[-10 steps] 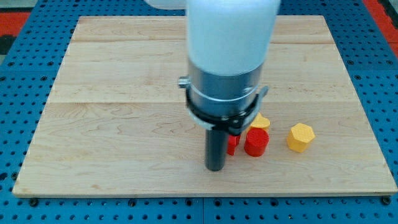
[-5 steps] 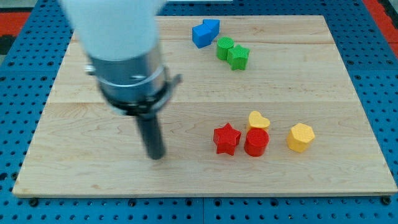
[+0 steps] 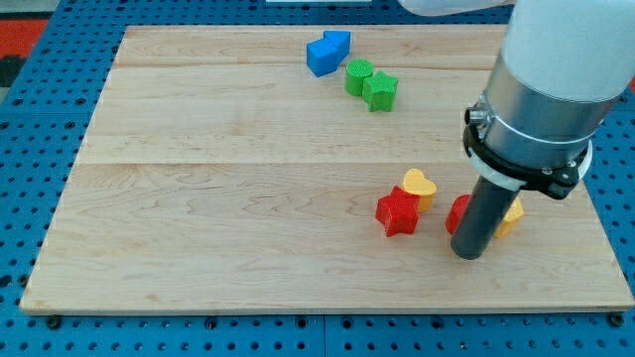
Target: Slide the red circle to the top right side of the board
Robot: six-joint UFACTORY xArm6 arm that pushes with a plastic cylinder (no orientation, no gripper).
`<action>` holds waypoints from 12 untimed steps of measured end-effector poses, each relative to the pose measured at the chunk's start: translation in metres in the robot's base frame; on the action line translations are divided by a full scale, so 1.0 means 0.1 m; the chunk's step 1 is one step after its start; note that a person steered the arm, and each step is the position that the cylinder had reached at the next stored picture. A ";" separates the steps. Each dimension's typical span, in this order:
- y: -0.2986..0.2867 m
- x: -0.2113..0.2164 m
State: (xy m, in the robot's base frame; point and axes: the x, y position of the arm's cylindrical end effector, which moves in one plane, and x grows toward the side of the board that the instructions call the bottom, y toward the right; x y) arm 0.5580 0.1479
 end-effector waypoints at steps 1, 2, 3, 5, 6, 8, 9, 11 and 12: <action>0.00 -0.36; 0.05 -0.54; 0.10 -0.64; 0.07 -1.26; 0.07 -1.37; -0.01 -1.33; 0.07 -1.40; 0.63 -2.14; 0.67 -2.44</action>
State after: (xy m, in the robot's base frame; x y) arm 0.3140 0.2148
